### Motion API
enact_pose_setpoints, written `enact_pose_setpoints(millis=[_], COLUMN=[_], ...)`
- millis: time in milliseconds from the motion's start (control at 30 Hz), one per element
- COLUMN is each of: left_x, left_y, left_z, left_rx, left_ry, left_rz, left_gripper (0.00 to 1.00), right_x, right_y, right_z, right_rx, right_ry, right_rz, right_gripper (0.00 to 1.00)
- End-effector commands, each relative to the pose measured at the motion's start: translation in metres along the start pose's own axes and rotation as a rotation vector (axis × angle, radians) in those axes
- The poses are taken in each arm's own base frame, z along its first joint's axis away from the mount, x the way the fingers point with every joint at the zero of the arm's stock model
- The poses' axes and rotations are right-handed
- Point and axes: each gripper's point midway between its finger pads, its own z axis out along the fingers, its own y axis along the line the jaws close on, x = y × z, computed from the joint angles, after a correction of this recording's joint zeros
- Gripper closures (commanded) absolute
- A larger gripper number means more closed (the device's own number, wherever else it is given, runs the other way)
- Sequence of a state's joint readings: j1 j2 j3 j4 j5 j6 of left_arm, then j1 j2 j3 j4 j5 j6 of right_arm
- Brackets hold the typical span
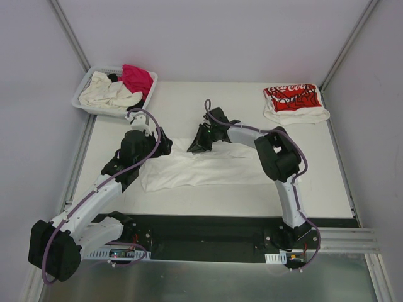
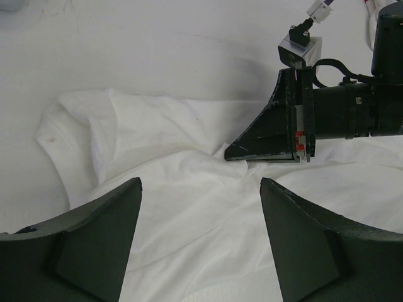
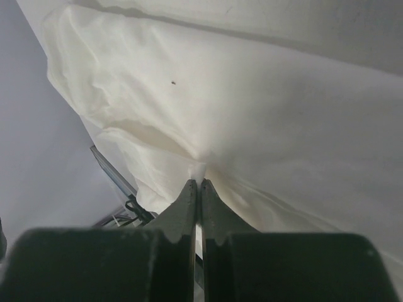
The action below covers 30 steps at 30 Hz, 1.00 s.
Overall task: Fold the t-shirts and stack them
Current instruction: Fold the other side of the tshirt into a rectangle
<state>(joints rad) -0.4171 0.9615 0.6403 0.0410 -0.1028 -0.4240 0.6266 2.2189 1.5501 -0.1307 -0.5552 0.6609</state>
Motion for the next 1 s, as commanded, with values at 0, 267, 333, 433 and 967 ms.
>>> enact_pose_setpoints(millis=[0, 267, 333, 433, 967], left_x=[-0.010, -0.007, -0.007, -0.007, -0.002], left_y=[-0.003, -0.002, -0.002, -0.002, -0.003], left_z=[-0.001, 0.002, 0.003, 0.003, 0.008], left_rx=[0.019, 0.011, 0.010, 0.009, 0.010], left_ry=[-0.039, -0.026, -0.025, -0.023, -0.001], left_rz=[-0.018, -0.020, -0.020, -0.021, -0.028], left_gripper=[0.25, 0.25, 0.25, 0.25, 0.25], right_x=[0.007, 0.017, 0.023, 0.027, 0.068], right_y=[0.027, 0.023, 0.019, 0.015, 0.009], right_z=[-0.024, -0.032, -0.031, -0.033, -0.035], right_rx=[-0.050, -0.046, -0.040, -0.036, -0.016], right_ry=[-0.014, -0.008, 0.002, 0.008, 0.068], right_rz=[-0.060, -0.067, -0.068, -0.064, -0.102], right_gripper=[0.98, 0.97, 0.97, 0.97, 0.96])
